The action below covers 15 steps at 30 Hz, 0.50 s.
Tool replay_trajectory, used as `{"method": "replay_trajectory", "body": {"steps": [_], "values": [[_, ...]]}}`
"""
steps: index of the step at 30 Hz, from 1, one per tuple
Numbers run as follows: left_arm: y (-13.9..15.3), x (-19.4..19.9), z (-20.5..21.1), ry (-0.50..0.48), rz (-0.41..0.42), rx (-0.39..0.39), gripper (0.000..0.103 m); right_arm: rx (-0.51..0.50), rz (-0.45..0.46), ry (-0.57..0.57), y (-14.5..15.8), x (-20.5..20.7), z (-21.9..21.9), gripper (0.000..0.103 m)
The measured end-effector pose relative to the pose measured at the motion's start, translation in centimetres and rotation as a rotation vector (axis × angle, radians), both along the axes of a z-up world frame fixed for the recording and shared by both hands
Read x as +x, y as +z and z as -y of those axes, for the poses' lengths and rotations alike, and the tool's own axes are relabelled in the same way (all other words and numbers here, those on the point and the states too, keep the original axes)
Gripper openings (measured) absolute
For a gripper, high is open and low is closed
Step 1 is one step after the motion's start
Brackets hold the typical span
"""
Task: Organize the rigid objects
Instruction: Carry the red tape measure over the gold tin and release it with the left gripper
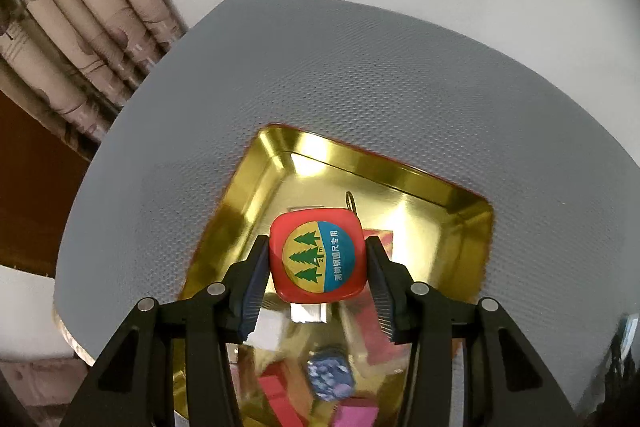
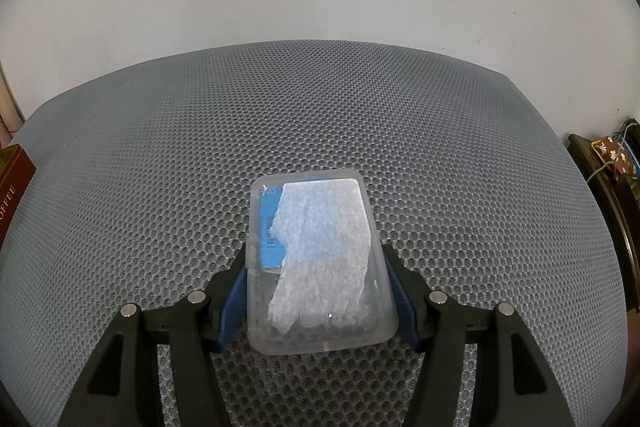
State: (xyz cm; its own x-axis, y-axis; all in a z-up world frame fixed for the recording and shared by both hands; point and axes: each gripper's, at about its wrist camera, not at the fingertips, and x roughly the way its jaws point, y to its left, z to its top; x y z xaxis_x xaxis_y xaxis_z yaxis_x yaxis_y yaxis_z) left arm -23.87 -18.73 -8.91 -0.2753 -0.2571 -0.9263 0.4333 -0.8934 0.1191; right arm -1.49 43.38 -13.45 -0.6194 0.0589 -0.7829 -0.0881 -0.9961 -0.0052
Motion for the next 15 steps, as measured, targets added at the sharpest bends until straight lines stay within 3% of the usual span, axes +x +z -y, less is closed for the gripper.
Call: {"method": "replay_trajectory", "body": {"steps": [15], "values": [[-1.9,1.2,3.3,0.041,0.029,0.025,0.043,0.000,0.000,-0.001,0.2,0.5,-0.7,0.063]]}}
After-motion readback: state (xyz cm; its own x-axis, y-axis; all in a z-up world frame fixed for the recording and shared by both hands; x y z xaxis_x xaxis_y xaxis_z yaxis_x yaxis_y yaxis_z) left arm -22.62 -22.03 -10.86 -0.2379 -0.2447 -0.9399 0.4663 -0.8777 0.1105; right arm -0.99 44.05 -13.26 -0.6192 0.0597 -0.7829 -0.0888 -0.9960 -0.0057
